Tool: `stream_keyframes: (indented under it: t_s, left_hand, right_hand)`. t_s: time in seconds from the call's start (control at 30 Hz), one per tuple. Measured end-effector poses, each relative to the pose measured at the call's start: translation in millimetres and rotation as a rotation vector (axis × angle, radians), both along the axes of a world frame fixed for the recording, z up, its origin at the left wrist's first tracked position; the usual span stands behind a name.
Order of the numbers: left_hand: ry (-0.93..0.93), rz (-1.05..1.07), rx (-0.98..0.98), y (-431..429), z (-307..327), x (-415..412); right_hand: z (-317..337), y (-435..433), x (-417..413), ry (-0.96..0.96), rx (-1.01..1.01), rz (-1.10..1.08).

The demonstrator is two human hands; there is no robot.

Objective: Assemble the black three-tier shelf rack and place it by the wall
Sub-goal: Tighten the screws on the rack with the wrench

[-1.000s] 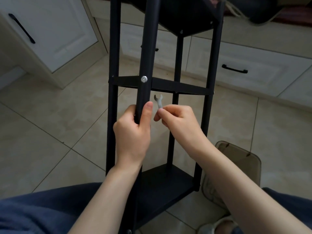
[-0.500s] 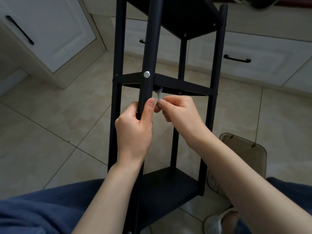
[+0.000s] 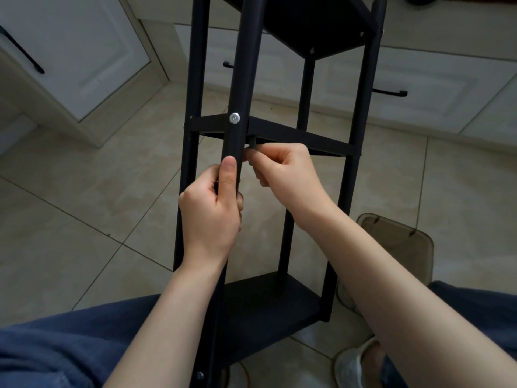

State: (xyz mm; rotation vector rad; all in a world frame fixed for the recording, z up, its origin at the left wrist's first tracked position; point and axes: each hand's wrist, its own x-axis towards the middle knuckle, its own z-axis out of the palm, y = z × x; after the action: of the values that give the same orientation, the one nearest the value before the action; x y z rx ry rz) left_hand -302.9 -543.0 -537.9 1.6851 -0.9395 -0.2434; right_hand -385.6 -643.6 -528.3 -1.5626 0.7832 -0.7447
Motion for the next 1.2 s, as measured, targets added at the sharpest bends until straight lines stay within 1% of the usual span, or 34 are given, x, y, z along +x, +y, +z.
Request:
stream_keyframes:
  t_s: [0.27,0.53,0.67,0.8,0.97,1.2]
  left_hand:
    - [-0.08,0.019,0.01,3.1,-3.2,6.2]
    - [-0.106,-0.012,0.01,4.7,-5.3,4.0]
    - [-0.151,-0.015,0.005,4.4,-2.1,0.5]
    - [-0.16,-0.02,-0.002,2.8,-0.7,1.0]
    - [-0.228,-0.013,-0.012,0.8,-2.9,-0.1]
    - [-0.21,0.027,-0.001,4.9,-2.7,3.0]
  right_hand:
    - [-8.3,6.4,11.7,0.0,-0.142,-0.091]
    - [-22.8,12.2,25.0,-0.113,-0.2,-0.273]
    - [-27.1,15.2,27.9,-0.163,-0.202,-0.317]
    - [-26.5,18.8,23.5,-0.159,-0.175,-0.286]
    - [-25.1,21.4,10.5,-0.144,-0.108,-0.199]
    - [-12.5,18.6,4.8,-0.12,-0.046,-0.159]
